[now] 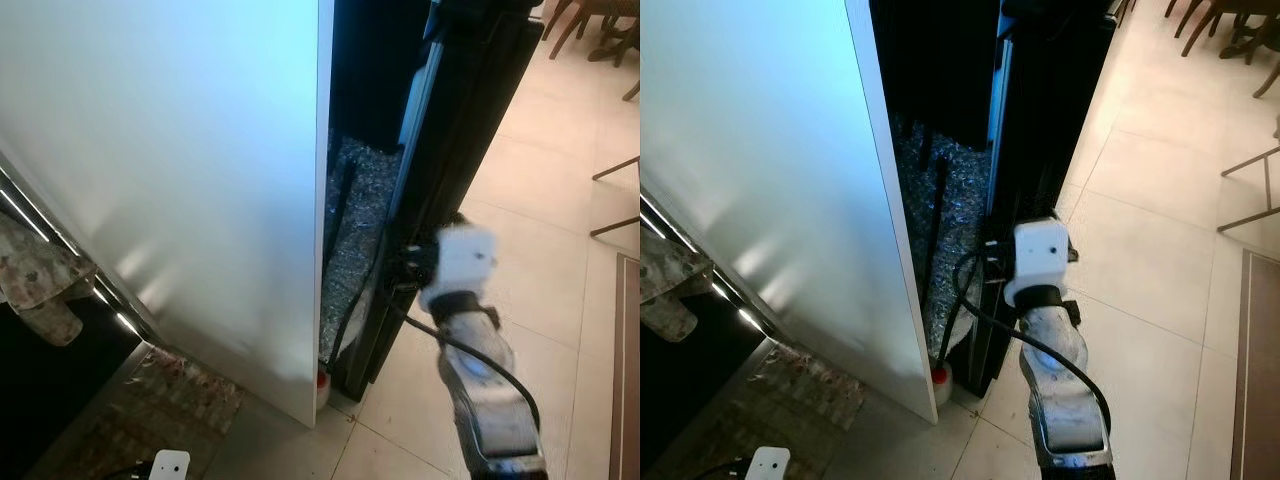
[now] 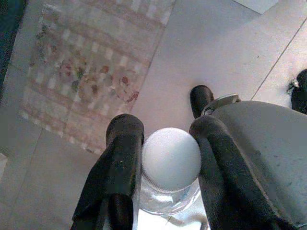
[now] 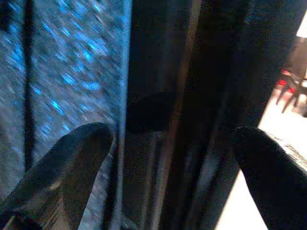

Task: Restocking fridge

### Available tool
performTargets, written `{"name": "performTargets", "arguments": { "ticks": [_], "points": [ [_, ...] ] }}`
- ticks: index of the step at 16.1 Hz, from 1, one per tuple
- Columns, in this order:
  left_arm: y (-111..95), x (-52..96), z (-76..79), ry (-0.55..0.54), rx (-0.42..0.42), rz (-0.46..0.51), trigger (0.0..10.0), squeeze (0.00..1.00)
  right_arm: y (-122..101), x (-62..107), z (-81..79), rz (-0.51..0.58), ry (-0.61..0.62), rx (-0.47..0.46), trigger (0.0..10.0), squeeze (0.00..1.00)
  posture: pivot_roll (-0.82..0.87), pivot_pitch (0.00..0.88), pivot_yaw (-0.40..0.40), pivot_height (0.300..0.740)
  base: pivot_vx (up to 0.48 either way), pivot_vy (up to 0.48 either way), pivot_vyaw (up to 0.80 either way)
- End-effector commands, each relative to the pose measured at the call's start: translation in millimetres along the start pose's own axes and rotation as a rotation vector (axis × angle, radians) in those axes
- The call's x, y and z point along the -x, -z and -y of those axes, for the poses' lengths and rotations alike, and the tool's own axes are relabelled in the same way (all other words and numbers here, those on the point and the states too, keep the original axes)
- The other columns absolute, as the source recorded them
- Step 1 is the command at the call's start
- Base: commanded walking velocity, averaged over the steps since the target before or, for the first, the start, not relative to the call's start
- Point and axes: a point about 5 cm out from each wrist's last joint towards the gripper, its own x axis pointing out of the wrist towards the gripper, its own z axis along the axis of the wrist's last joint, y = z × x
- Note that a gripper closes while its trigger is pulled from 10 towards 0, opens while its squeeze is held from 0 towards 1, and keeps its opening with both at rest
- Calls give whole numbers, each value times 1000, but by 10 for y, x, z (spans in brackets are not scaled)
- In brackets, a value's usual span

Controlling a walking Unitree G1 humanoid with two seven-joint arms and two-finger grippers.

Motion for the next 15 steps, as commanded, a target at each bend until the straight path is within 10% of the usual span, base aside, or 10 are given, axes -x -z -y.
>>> {"name": "performTargets", "arguments": {
  "ticks": [1, 9, 15],
  "points": [
    [86, 14, 0, -8, 15, -34, 10000, 0, -2, -44, 7, 5, 5, -5, 10000, 0, -74, 124, 2, 740, 0, 0, 0],
    [75, 11, 13, -4, 9, -35, 10000, 0, -116, -169, 354, 54, 184, 36, 10000, 0, -74, 126, 2, 740, 0, 0, 0],
    [94, 14, 18, 3, -2, -43, 10000, 0, 88, 309, 1023, -53, 431, 134, 10000, 0, -109, 128, 3, 740, 0, 0, 0]
  ]
}}
